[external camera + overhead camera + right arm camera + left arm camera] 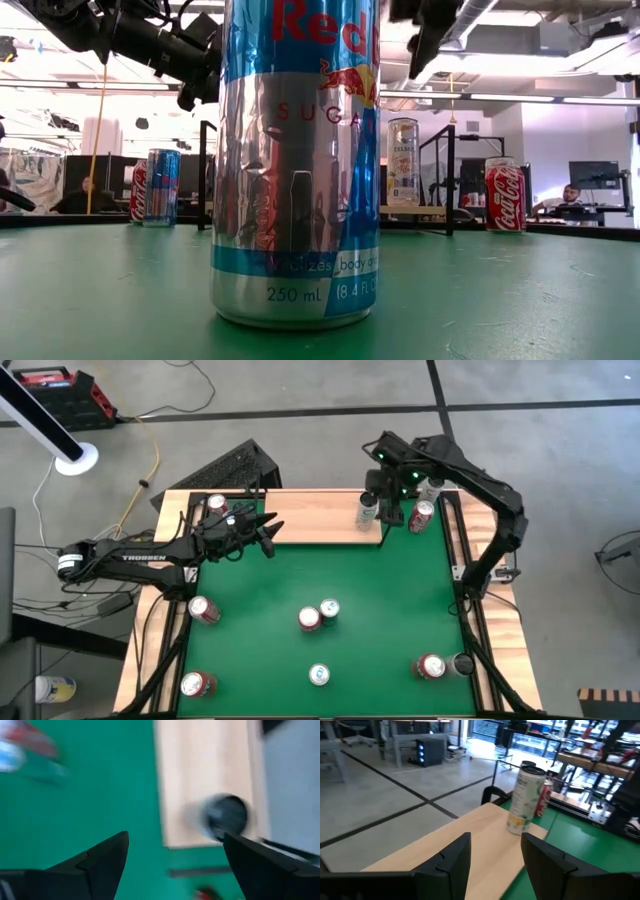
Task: Place canned beverage on shelf
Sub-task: Put the middle white soda can on the shelf
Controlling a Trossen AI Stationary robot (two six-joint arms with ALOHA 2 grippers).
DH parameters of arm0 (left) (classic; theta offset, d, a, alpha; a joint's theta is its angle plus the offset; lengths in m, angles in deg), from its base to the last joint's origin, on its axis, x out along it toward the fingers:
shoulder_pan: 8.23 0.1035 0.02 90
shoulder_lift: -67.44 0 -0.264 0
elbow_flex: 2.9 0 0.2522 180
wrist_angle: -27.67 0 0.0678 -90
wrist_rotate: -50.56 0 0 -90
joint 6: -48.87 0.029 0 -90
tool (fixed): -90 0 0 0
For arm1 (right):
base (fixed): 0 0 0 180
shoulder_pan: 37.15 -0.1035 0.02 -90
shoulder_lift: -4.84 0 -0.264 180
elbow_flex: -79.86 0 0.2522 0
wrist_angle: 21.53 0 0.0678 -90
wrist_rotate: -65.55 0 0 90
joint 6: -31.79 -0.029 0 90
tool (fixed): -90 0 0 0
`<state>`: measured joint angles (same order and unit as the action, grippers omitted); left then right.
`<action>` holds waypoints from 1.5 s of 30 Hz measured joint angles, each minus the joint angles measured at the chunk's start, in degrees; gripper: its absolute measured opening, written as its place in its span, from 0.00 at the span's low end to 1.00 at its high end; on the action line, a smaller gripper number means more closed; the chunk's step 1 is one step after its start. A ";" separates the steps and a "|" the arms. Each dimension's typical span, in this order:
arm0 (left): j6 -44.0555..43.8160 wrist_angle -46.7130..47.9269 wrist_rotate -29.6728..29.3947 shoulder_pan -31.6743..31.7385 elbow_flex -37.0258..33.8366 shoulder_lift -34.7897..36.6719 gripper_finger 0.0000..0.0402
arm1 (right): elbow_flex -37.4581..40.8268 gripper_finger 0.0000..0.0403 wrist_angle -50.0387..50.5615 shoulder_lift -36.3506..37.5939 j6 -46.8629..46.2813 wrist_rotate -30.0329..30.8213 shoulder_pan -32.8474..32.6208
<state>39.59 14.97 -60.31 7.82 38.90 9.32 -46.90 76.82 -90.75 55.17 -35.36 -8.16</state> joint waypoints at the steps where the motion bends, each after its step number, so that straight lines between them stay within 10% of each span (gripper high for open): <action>1: 0.00 0.00 0.30 -0.02 0.00 -0.01 0.39 | 1.58 0.84 -0.65 1.16 -0.03 -2.58 -0.65; 13: 0.00 0.07 1.62 -0.02 0.00 -0.01 0.39 | 41.51 0.46 -44.74 22.42 -12.70 -6.29 -2.12; 21: 0.02 0.09 1.61 0.00 0.00 -0.01 0.39 | 52.50 0.05 -56.63 23.35 -13.43 -5.42 0.51; 45: 1.55 0.07 1.47 0.04 0.00 -0.01 0.39 | 52.51 0.05 -60.44 16.74 -9.35 -2.67 8.38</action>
<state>41.15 15.04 -58.84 7.86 38.90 9.31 5.61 16.37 -74.01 45.82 -38.02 0.22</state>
